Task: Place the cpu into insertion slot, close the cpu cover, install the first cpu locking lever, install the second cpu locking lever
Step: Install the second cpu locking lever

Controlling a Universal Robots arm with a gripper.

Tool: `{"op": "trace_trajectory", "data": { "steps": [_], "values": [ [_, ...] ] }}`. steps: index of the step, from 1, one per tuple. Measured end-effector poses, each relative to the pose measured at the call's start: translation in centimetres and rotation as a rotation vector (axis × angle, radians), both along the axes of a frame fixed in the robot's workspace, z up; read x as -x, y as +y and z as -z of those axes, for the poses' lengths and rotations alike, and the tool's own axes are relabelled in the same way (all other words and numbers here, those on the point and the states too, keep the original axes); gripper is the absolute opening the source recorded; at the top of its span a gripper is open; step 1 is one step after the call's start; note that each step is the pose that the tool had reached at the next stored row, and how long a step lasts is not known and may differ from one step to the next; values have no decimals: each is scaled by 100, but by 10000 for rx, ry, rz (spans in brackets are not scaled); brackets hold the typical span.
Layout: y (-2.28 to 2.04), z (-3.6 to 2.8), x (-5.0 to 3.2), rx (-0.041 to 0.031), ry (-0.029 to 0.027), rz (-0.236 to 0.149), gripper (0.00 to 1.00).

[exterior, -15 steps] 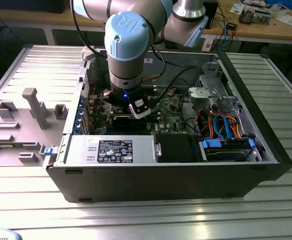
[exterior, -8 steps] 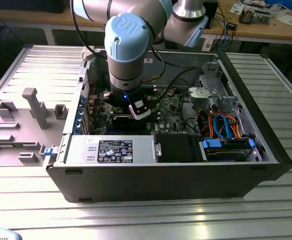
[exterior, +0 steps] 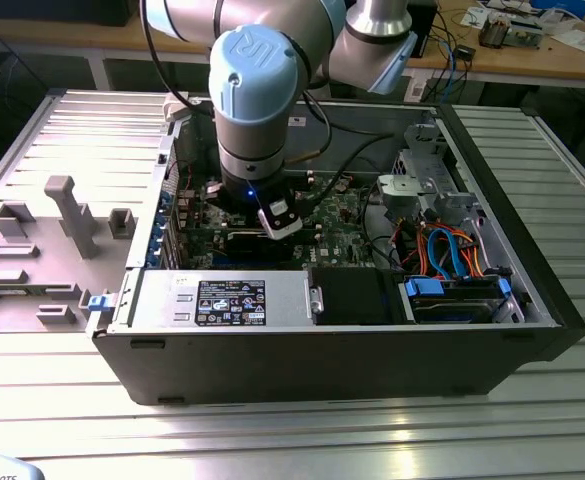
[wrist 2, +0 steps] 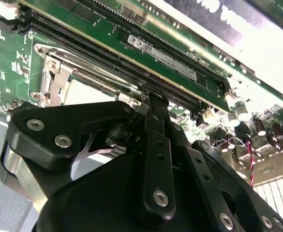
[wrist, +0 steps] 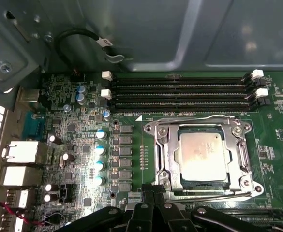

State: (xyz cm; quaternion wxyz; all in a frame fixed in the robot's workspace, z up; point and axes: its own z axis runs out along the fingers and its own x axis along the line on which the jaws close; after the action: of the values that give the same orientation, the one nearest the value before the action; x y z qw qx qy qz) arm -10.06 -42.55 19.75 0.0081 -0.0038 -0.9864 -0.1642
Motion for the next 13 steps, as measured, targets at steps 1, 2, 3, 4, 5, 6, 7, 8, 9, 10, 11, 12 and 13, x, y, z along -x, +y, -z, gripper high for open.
{"op": "trace_trajectory", "data": {
  "steps": [1,2,3,4,5,6,7,8,9,10,11,12,13],
  "values": [
    [0,-12,1,0,1,1,11],
    [0,-24,2,0,1,2,11],
    [0,-40,2,0,1,2,11],
    [0,-46,2,0,0,2,11],
    [0,-60,2,0,1,2,11],
    [0,-88,2,0,0,2,11],
    [0,-117,2,0,0,2,11],
    [0,-176,3,1,1,2,11],
    [0,-238,3,2,4,2,11],
    [0,-238,3,-2,3,3,11],
    [0,-239,3,-2,3,3,11],
    [0,-239,3,-1,4,3,11],
    [0,-239,3,-4,4,3,11]
  ]
}}
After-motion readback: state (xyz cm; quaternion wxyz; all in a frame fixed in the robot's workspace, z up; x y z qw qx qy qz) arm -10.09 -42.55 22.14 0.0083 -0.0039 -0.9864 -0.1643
